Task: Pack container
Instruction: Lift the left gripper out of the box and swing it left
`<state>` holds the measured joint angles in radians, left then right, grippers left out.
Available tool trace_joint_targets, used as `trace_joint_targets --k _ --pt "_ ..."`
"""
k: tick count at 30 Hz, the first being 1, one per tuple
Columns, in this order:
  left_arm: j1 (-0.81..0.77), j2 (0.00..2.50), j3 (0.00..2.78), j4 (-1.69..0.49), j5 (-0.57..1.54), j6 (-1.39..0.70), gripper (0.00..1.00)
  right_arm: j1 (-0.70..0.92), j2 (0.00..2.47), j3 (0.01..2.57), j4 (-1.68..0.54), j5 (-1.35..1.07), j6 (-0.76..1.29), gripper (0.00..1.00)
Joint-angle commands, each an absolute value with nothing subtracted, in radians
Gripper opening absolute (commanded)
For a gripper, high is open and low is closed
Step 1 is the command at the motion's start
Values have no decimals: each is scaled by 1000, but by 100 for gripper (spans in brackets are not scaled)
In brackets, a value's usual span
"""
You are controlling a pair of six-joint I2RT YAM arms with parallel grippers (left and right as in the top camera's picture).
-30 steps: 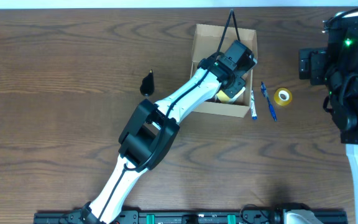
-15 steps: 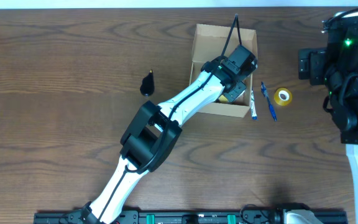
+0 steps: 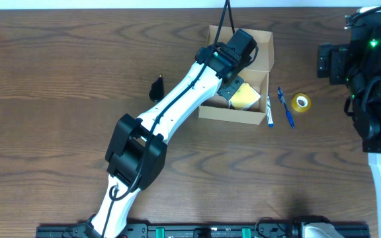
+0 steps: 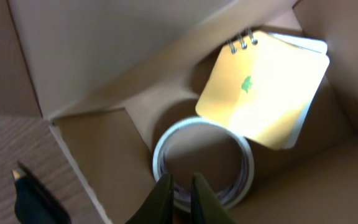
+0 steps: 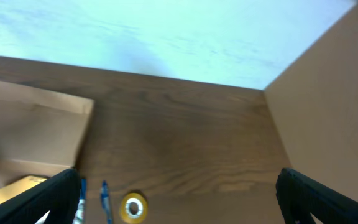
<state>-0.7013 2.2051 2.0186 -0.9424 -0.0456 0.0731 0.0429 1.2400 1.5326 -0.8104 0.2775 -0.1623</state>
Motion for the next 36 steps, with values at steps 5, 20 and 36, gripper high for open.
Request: trace_joint_targets --k 5,20,36 --pt "-706 2174 2030 -968 -89 28 11 41 1244 1552 -810 231 -128 99" --pt "-639 2110 2031 -1060 -407 -15 12 41 1244 1552 -819 232 -129 99" --pt "-590 2085 2031 -1087 -365 4 12 41 1244 1552 -830 232 -129 99"
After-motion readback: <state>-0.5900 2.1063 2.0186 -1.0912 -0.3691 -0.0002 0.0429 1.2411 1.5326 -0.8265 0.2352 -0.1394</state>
